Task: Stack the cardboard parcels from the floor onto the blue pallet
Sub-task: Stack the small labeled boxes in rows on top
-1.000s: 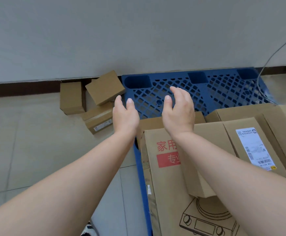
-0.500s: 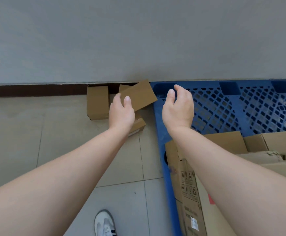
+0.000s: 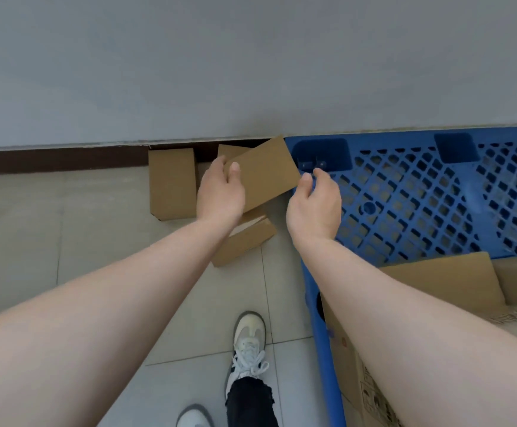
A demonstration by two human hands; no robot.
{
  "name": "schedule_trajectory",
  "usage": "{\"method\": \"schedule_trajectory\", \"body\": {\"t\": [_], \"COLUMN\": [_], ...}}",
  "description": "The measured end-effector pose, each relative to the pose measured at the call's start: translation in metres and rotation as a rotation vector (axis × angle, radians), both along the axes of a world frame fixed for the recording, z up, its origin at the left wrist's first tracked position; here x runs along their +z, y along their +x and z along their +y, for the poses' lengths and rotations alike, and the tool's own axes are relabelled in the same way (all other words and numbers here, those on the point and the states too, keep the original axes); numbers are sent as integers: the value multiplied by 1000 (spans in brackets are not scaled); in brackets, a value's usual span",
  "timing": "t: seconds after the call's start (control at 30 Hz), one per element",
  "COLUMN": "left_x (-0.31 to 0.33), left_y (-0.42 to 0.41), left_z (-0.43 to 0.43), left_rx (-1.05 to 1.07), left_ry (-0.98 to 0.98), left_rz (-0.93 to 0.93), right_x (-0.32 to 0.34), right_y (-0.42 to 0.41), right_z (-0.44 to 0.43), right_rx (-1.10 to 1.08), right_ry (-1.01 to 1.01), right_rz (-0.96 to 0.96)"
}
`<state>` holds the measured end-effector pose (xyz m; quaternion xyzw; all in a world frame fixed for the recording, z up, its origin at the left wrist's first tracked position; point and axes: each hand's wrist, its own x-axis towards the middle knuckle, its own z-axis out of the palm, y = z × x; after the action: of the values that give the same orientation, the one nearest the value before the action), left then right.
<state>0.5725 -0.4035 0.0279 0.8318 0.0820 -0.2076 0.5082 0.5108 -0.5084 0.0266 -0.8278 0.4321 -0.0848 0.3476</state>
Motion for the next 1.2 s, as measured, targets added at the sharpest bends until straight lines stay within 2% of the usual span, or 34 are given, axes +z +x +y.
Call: {"method": "schedule_trajectory", "body": {"t": [0.23, 0.47, 0.63, 0.8, 0.97, 1.2], "left_x": [-70, -127, -161, -177, -170, -135], "left_y": [46, 89, 107, 108, 100, 81], "left_z": [-33, -51, -53, -49, -45, -31], "left_rx": [-151, -177, -242, -310, -302, -225], "left_ry": [77, 91, 229, 360, 447, 189], "left_rz": [-59, -55, -26, -47, -104, -139], "right_x": [-70, -144, -181, -187, -179, -140], "right_y": [25, 44, 59, 74, 80, 75], "right_z": [-22, -30, -20, -19, -20, -28], "right_rx": [-46, -85, -116, -195, -199, -156], "right_ry": [94, 176, 280, 476, 447, 356], "right_rz": [94, 193, 225, 162, 69, -31]}}
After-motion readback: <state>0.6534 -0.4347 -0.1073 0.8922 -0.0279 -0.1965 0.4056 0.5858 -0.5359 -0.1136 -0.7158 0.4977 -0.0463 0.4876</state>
